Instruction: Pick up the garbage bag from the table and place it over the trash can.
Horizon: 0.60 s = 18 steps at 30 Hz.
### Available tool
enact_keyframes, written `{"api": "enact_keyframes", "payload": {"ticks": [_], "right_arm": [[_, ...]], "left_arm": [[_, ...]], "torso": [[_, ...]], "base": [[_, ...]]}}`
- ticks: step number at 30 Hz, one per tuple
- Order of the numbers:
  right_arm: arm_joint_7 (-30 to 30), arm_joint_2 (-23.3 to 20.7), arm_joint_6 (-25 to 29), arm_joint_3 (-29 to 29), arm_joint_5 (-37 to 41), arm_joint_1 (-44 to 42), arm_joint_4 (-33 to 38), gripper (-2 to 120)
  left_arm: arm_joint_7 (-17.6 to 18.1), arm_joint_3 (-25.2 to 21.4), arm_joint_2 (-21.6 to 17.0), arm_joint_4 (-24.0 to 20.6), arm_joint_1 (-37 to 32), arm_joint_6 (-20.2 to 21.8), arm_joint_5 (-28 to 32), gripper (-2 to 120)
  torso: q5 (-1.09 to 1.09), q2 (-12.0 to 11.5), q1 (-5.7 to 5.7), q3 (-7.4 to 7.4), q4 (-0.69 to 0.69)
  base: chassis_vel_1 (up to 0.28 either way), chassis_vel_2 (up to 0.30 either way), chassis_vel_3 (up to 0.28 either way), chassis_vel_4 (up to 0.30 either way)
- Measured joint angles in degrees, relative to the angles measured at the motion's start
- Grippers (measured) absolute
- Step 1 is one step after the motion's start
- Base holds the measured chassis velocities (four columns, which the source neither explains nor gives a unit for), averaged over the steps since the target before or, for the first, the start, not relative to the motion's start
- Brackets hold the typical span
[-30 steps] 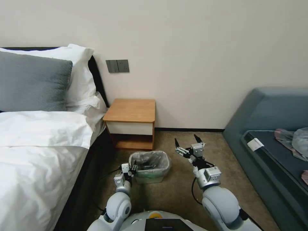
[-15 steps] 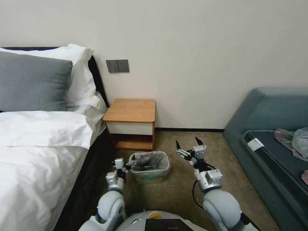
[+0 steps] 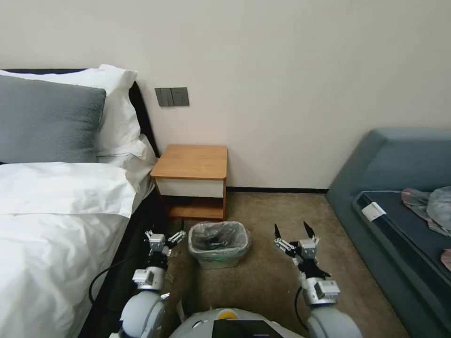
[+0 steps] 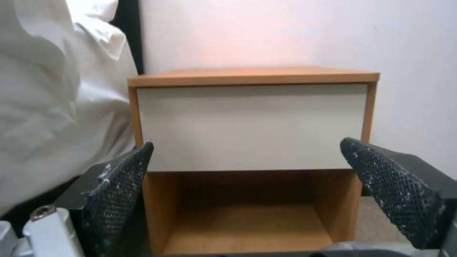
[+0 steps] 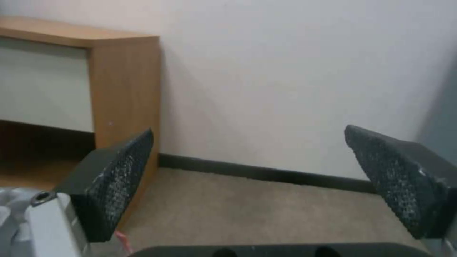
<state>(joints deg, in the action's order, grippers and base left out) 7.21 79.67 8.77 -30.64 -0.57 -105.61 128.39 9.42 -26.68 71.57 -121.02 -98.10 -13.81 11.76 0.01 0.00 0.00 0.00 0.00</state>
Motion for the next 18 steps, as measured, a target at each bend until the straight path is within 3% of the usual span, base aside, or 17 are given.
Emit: {"api": "enact_keyframes", "payload": {"ticks": [4,7,18], "right_arm": [[0.03,3.16,0.97,-0.8,-0.83,-0.59,-0.16,100],[0.09,4.23,1.6,-1.33,-0.68,-0.65,-0.01,100],[1.7,3.74,3.07,-0.72,0.09,-1.83,-0.89,100]], "left_arm": [[-2.91,-3.47,1.5,-1.44,-2.59,0.23,1.25,100],[-4.49,-6.21,2.95,-3.56,-4.69,2.75,2.72,100],[-5.54,-5.62,5.35,-5.13,-6.33,6.79,0.59,100]], "torso": [[-0.03,0.0,0.0,0.0,0.01],[-0.01,0.0,0.0,0.01,0.01],[0.0,0.0,0.0,0.01,0.0]], "base": [[0.0,0.0,0.0,0.0],[0.0,0.0,0.0,0.0],[0.0,0.0,0.0,0.0]]}}
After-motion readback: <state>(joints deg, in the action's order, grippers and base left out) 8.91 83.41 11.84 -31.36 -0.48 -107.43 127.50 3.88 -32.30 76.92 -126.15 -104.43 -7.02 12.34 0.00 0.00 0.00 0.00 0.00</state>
